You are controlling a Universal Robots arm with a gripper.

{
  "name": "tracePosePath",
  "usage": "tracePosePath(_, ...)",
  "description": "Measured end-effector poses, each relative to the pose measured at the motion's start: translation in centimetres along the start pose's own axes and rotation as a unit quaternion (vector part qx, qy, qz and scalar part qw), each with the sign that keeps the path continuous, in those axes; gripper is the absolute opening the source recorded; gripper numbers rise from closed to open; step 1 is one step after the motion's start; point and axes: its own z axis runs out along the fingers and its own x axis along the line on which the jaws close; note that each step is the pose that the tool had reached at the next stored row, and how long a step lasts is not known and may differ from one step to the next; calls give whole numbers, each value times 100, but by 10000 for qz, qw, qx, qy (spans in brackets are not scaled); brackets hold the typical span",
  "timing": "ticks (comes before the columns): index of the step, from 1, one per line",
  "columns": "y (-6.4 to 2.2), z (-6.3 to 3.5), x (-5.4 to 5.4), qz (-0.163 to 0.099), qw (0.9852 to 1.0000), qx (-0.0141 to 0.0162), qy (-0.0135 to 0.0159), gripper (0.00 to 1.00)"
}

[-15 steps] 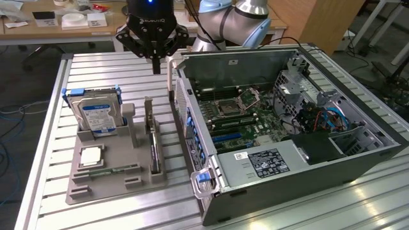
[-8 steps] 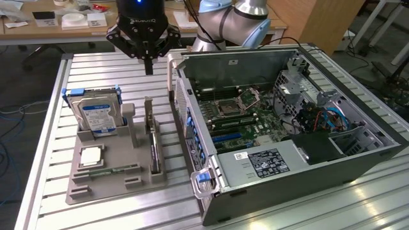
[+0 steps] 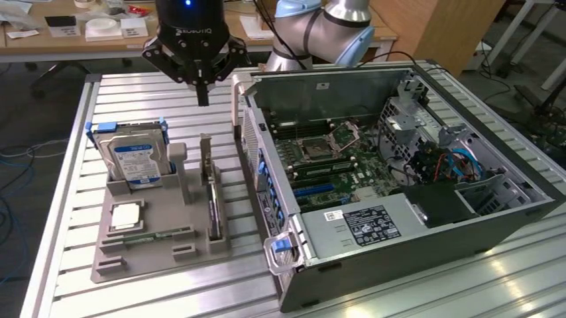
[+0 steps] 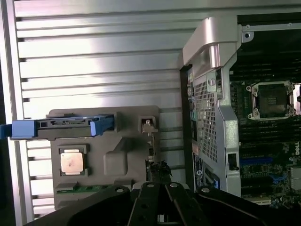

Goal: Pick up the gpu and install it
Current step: 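Reach for the gpu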

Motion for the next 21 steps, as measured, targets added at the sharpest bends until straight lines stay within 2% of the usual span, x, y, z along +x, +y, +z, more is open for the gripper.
tracePosePath(21, -541, -25, 25, 1, 10000, 0, 0, 11)
